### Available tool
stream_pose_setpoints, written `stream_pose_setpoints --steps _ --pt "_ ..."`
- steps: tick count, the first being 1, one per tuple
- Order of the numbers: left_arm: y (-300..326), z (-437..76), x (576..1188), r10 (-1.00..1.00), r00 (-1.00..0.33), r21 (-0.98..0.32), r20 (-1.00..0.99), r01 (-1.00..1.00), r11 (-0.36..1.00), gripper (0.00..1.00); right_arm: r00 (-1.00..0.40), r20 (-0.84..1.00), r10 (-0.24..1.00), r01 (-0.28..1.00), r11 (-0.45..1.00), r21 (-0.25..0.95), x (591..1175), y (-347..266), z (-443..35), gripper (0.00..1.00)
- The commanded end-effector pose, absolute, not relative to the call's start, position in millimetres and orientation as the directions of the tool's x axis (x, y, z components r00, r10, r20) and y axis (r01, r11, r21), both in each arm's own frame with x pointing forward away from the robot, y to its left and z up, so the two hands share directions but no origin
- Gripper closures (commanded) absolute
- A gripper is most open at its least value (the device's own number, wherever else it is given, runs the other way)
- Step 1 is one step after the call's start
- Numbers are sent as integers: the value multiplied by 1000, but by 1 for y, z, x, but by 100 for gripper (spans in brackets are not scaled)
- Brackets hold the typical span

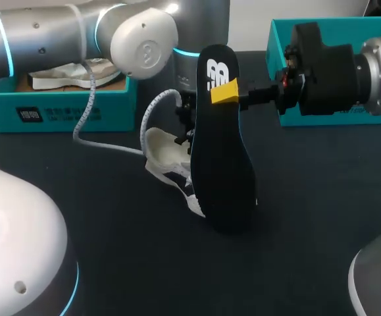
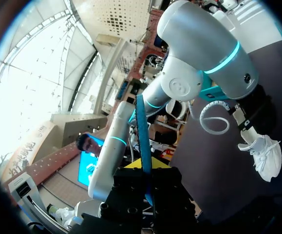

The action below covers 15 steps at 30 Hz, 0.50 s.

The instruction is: Take the shoe out of the shoebox, open the shoe tongue, remove and reinsert the insole, then place the shoe into the shoebox

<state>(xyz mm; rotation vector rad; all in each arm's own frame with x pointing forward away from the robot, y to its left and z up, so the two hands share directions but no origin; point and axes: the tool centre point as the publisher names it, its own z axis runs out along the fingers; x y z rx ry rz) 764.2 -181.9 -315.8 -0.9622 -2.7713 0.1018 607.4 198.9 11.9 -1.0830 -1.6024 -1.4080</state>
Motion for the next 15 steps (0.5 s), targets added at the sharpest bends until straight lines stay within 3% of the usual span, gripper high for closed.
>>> stream_pose_setpoints --steps 1,3,4,5,7,8,15 --pt "-180 -315 764 620 -766 -135 167 606 784 100 -376 918 125 927 46 373 609 203 11 100" --pt "-180 -315 764 641 -747 -156 176 622 768 100 -376 918 125 927 46 373 609 203 11 100" --pt "-181 -315 764 685 -699 -121 207 676 727 100 -376 918 125 927 46 373 609 203 11 100" --pt "-182 -316 764 745 -616 -200 256 720 664 100 -376 918 125 927 46 373 609 203 11 100" --pt "-184 -318 766 812 -483 -207 327 802 560 100 -376 918 125 927 46 373 609 203 11 100" --pt "-182 -317 769 834 -443 -274 328 801 533 100 -376 918 125 927 46 373 609 203 11 100" --pt "-187 -319 771 915 -108 -309 389 920 240 100 -376 918 125 927 46 373 609 203 11 100"
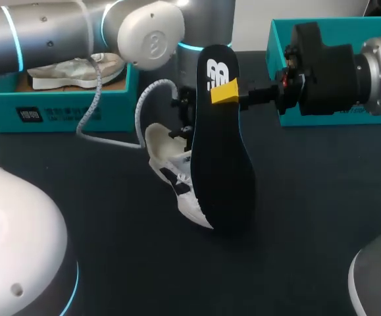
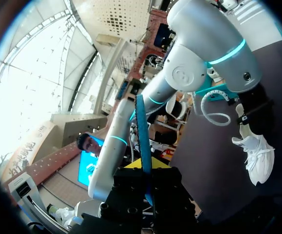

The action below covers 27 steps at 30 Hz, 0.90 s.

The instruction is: Take the shoe out of the shoebox, open the shoe tongue, remove and reinsert the insole, then place the shoe into the shoebox

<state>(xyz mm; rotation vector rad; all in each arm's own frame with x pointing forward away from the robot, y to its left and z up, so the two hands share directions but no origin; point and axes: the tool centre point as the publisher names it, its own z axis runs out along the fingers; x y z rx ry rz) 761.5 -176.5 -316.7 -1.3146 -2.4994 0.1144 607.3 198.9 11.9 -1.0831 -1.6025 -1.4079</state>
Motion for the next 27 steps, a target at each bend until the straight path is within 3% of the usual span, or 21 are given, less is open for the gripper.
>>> stream_pose_setpoints --steps 1,2,5,16,27 --pt "-188 -319 773 920 -74 -313 385 927 206 100 -376 918 125 927 46 373 609 203 11 100" --pt "-190 -321 772 916 6 -331 402 933 139 100 -376 918 125 927 46 373 609 203 11 100" --pt "-195 -325 773 912 76 -329 402 942 67 100 -376 918 125 927 46 373 609 203 11 100" --pt "-213 -338 771 905 173 -274 389 959 -66 100 -376 918 125 927 46 373 609 203 11 100" --pt "-236 -358 762 910 67 -213 409 977 24 100 -376 918 125 927 46 373 609 203 11 100"
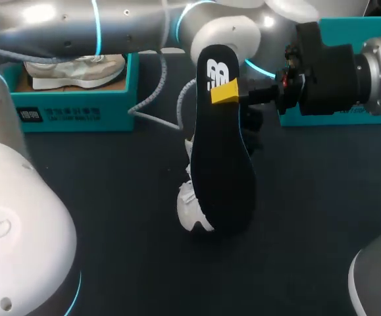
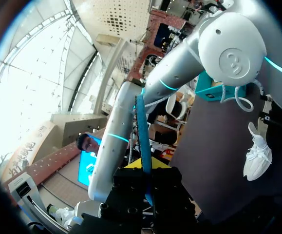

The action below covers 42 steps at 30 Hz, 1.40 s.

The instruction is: Take the shoe out of the shoebox, open the shoe tongue, remove and reinsert the insole, then place the shoe into the shoebox

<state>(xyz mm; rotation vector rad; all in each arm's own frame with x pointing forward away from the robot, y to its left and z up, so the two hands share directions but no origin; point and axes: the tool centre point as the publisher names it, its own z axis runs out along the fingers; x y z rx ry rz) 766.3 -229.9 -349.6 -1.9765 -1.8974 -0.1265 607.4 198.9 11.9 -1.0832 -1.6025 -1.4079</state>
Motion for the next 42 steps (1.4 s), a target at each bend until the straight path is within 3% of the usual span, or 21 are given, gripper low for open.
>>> stream_pose_setpoints --steps 1,24,25,26,27,28,42 --pt "-236 -360 761 911 52 -205 409 978 37 100 -376 918 125 927 46 373 609 203 11 100" --pt "-230 -390 747 897 -19 -195 442 974 117 100 -376 918 125 927 46 373 609 203 11 100" --pt "-229 -389 747 897 -19 -196 442 974 117 88 -376 918 125 927 46 373 609 203 11 100" --pt "-228 -388 746 902 -17 -206 432 972 117 62 -376 918 125 927 46 373 609 203 11 100" --pt "-227 -385 747 907 -9 -224 421 968 114 4 -376 918 125 927 46 373 609 203 11 100" --pt "-227 -382 748 914 -7 -233 405 966 110 0 -376 918 125 927 46 373 609 203 11 100" --pt "-225 -306 787 993 -109 -345 -45 934 87 0 -376 918 125 927 46 373 609 203 11 100"
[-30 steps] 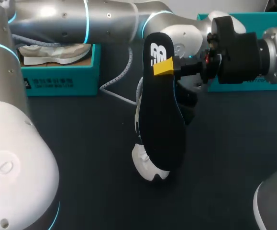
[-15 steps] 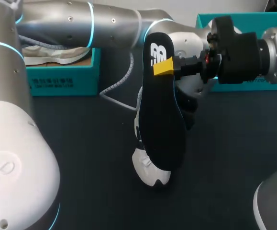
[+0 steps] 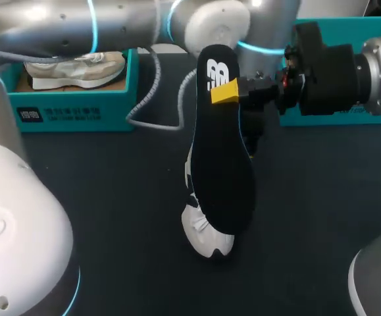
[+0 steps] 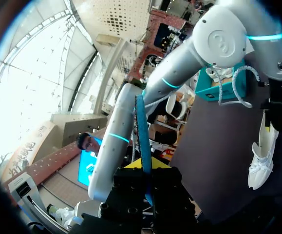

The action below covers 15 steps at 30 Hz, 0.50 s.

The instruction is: Take the shoe out of the shoebox, open the shoe tongue, remove and reinsert the insole, then place the shoe into the shoebox

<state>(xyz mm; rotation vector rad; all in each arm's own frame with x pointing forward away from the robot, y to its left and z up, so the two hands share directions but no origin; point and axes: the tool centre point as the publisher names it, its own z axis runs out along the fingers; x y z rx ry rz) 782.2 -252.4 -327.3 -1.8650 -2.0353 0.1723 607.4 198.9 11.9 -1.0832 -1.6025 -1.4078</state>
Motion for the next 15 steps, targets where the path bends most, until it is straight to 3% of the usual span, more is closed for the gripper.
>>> stream_pose_setpoints --steps 1,8,15 --pt "-224 -301 788 991 -110 -345 -73 936 78 0 -376 918 125 927 46 373 609 203 11 100" --pt "-219 -267 803 950 -142 -329 -279 943 45 0 -376 918 125 927 46 373 609 203 11 100" --pt "-197 -228 819 871 -148 -284 -468 959 10 0 -223 965 137 964 -113 239 612 178 3 100"
